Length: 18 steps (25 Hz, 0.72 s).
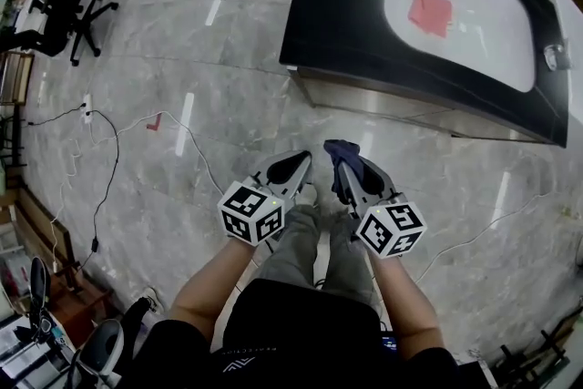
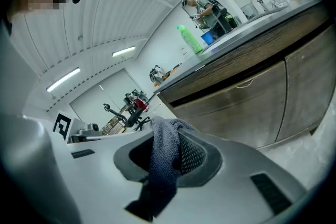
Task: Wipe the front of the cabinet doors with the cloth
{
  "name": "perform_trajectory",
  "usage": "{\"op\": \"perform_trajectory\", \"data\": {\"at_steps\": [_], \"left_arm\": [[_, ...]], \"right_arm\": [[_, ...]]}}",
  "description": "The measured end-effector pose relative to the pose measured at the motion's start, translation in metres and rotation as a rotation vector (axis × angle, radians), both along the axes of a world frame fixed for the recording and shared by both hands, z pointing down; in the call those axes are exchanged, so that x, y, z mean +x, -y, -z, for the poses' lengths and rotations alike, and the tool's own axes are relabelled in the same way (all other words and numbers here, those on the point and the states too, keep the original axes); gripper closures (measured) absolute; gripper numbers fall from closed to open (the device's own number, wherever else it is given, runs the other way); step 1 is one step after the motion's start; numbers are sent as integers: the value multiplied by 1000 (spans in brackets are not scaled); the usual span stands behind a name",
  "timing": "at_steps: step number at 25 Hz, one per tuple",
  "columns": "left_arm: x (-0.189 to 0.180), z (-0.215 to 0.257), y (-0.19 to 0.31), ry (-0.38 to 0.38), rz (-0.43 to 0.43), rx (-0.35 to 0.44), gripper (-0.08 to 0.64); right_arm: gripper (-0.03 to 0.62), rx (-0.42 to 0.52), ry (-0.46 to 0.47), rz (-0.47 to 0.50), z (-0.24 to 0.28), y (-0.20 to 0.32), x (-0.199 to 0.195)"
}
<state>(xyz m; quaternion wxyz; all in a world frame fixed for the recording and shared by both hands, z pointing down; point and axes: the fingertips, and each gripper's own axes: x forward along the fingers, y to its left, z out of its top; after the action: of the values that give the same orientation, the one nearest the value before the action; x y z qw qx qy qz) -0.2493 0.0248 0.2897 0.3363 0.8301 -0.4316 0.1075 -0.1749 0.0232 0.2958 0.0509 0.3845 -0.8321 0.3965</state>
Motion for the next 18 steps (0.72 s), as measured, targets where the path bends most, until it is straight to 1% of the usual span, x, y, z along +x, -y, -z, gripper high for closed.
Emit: {"op": "perform_trajectory", "data": {"at_steps": [5,9,14,18], "left_arm": [[-33,-13,18,5,1,9,551],[-56,-30,24,-9,6,6,551],[-71,-46,39,-9,6,12,551],[-73,-49,54,-11,29,43,551]], "right_arm": [[508,3,0,-7,-14,23,-35],[508,18,-12,-15,-28,40,-60],[508,33,-7,-39,-41,58,-79],[508,45,3,-54,-54,74,-83]]}}
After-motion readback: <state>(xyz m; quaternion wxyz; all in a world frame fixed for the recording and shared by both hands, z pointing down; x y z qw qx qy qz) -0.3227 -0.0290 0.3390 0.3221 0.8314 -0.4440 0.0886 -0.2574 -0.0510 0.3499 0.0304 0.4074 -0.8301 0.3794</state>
